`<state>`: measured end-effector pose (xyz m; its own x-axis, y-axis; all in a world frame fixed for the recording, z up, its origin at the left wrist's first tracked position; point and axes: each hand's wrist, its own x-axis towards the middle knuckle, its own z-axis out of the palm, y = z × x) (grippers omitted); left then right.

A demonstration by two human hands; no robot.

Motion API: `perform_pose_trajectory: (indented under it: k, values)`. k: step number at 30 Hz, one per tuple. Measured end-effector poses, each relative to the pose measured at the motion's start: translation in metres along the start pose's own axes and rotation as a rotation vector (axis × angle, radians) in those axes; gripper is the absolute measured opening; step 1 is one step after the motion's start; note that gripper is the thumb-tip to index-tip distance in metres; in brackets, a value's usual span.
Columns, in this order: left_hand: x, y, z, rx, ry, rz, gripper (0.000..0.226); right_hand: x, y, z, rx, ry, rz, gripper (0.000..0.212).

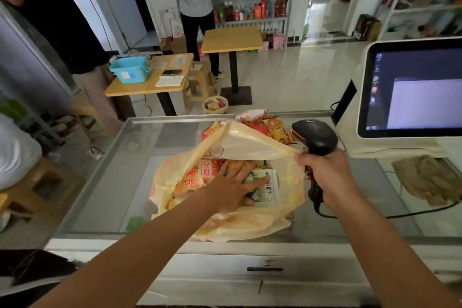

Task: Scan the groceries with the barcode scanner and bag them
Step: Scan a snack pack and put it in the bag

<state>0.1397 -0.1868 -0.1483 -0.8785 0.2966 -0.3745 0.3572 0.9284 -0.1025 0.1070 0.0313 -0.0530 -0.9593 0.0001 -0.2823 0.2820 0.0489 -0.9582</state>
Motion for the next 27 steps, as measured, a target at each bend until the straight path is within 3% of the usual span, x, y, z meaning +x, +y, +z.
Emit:
perform_pose_trajectory:
  k: [6, 10, 14, 16, 19, 24, 27]
  values:
    - [-0.014, -0.003, -0.026, -0.229, 0.184, 0.091, 0.074, 0.001, 0.0, -0.011, -0.052, -0.011, -0.023, 0.032]
    - [-0.028, 0.007, -0.019, -0.087, -0.082, 0.259, 0.113, 0.004, 0.002, -0.02, -0.099, -0.019, -0.037, 0.017]
    - [-0.038, 0.003, -0.034, -0.229, -0.091, 0.279, 0.107, 0.005, 0.006, -0.024, -0.129, -0.03, -0.025, 0.014]
    - [-0.042, 0.0, -0.051, -0.424, 0.053, 0.297, 0.077, 0.007, 0.007, -0.027, -0.132, -0.033, -0.01, 0.015]
    - [-0.04, 0.0, -0.079, -0.625, 0.46, 0.242, 0.029, 0.008, 0.009, -0.034, -0.128, -0.021, 0.0, 0.019]
    - [-0.021, 0.006, -0.123, -0.703, 0.872, 0.013, 0.017, 0.007, 0.015, -0.053, -0.106, 0.045, -0.019, 0.027]
    - [0.003, -0.014, -0.14, -0.629, 0.876, -0.264, 0.017, 0.005, 0.013, -0.064, -0.124, 0.015, -0.044, 0.023]
